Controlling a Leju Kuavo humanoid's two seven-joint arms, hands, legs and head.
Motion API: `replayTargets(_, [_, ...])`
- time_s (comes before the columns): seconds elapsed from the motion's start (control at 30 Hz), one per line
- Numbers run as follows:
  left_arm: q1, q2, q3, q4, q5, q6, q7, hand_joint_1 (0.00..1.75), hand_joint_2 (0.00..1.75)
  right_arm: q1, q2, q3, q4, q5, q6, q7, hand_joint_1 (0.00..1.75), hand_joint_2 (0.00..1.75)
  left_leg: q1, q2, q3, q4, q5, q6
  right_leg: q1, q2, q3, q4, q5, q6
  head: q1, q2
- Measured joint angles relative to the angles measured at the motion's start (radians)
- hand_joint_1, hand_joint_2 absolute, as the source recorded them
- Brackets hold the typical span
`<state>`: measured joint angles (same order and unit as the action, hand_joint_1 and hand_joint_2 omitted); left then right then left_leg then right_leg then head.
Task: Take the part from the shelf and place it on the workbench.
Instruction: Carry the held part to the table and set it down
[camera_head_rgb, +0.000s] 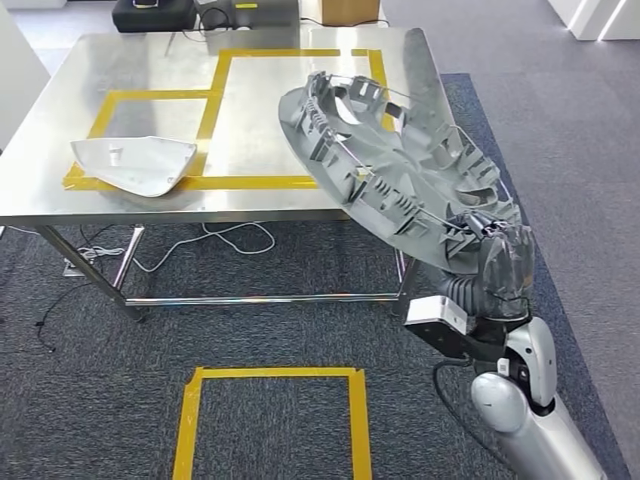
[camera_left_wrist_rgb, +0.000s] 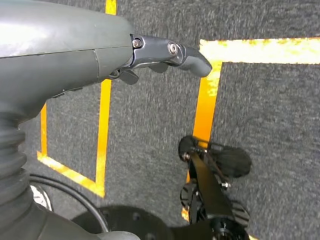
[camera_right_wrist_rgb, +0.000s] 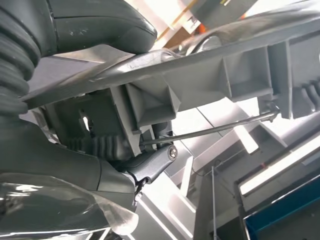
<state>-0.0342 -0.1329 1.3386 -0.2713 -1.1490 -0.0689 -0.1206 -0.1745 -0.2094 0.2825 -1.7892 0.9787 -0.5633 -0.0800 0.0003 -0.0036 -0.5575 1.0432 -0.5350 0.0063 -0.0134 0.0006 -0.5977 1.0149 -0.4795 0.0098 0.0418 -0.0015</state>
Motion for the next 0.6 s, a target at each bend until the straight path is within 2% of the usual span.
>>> replayTargets(0.03, [-0.001, 0.000, 0.000, 0.000, 0.000, 0.000, 0.000, 0.00, 1.75, 0.001, 0.000, 0.000, 0.000, 0.000, 0.000, 0.000, 1.75, 1.75, 0.001, 0.000, -0.018, 0.040, -0.020, -0.005, -0.003, -0.001, 0.006, -0.003, -0.002, -0.005, -0.002, 0.000])
replayTargets(0.1, [0.000, 0.000, 0.000, 0.000, 0.000, 0.000, 0.000, 0.00, 1.75, 0.001, 0.000, 0.000, 0.000, 0.000, 0.001, -0.001, 1.75, 1.75, 0.004, 0.000, -0.087, 0.170, -0.070, -0.012, -0.003, -0.001, 0.015, -0.004, -0.011, -0.013, -0.005, 0.000])
replayTargets(0.13, [0.000, 0.000, 0.000, 0.000, 0.000, 0.000, 0.000, 0.00, 1.75, 0.001, 0.000, 0.001, 0.000, 0.000, 0.002, -0.001, 1.75, 1.75, 0.005, 0.000, -0.122, 0.228, -0.083, -0.015, -0.003, -0.001, 0.020, -0.004, -0.015, -0.014, -0.005, 0.000])
replayTargets(0.17, [0.001, 0.000, 0.000, 0.000, 0.000, 0.000, 0.000, 0.00, 1.75, 0.001, 0.000, 0.001, 0.001, 0.000, 0.004, -0.002, 1.75, 1.75, 0.006, 0.000, -0.145, 0.258, -0.078, -0.016, -0.002, 0.000, 0.027, -0.004, -0.021, -0.013, -0.005, 0.000])
replayTargets(0.2, [0.003, 0.000, 0.000, 0.000, 0.000, 0.000, 0.000, 0.00, 1.75, 0.002, 0.000, 0.001, 0.001, 0.001, 0.007, -0.002, 1.75, 1.75, 0.007, 0.000, -0.151, 0.251, -0.052, -0.016, -0.003, 0.001, 0.037, -0.004, -0.027, -0.012, -0.005, 0.000])
replayTargets(0.27, [0.004, 0.001, 0.001, 0.000, 0.000, 0.000, 0.000, 0.00, 1.75, 0.002, 0.000, 0.001, 0.004, 0.002, 0.014, 0.000, 1.75, 1.75, 0.008, 0.000, -0.116, 0.140, 0.038, -0.012, -0.003, 0.002, 0.056, -0.004, -0.041, -0.008, -0.005, 0.000])
replayTargets(0.3, [0.004, 0.001, 0.001, 0.000, -0.001, -0.001, 0.000, 0.00, 1.75, 0.001, 0.000, 0.002, 0.006, 0.003, 0.016, 0.000, 1.75, 1.75, 0.007, 0.000, -0.094, 0.082, 0.070, -0.009, -0.001, 0.003, 0.063, -0.003, -0.048, -0.003, -0.005, 0.000])
replayTargets(0.33, [0.004, 0.001, 0.001, 0.000, -0.001, -0.001, 0.000, 0.00, 1.75, -0.001, 0.000, 0.003, 0.007, 0.004, 0.019, 0.000, 1.75, 1.75, 0.005, 0.000, -0.076, 0.035, 0.084, -0.005, 0.000, 0.004, 0.066, -0.003, -0.053, 0.002, -0.005, 0.000])
replayTargets(0.4, [0.004, 0.001, 0.001, 0.000, -0.002, -0.003, 0.000, 0.00, 1.75, -0.006, 0.000, 0.005, 0.010, 0.005, 0.025, 0.001, 1.75, 1.75, 0.001, 0.000, -0.063, 0.004, 0.073, 0.002, 0.003, 0.005, 0.067, -0.005, -0.057, 0.013, -0.005, 0.000])
replayTargets(0.5, [0.005, 0.000, 0.001, 0.000, -0.003, -0.005, -0.001, 0.00, 1.75, -0.010, 0.000, 0.008, 0.013, 0.006, 0.039, 0.007, 1.75, 1.75, 0.006, -0.001, -0.053, -0.011, 0.066, 0.016, 0.001, 0.003, 0.063, 0.002, -0.071, 0.031, -0.004, 0.000])
replayTargets(0.53, [0.005, -0.001, 0.001, 0.000, -0.003, -0.006, -0.001, 0.00, 1.75, -0.012, 0.000, 0.010, 0.015, 0.006, 0.042, 0.008, 1.75, 1.75, 0.008, -0.001, -0.048, -0.015, 0.065, 0.021, 0.001, 0.002, 0.044, 0.036, -0.088, 0.035, -0.002, 0.000])
replayTargets(0.6, [0.003, -0.001, 0.002, 0.000, -0.003, -0.006, -0.001, 0.00, 1.75, -0.016, 0.000, 0.015, 0.021, 0.006, 0.046, 0.010, 1.75, 1.75, 0.009, -0.001, -0.043, -0.017, 0.060, 0.029, 0.001, 0.001, -0.033, 0.170, -0.140, 0.039, 0.000, 0.000])
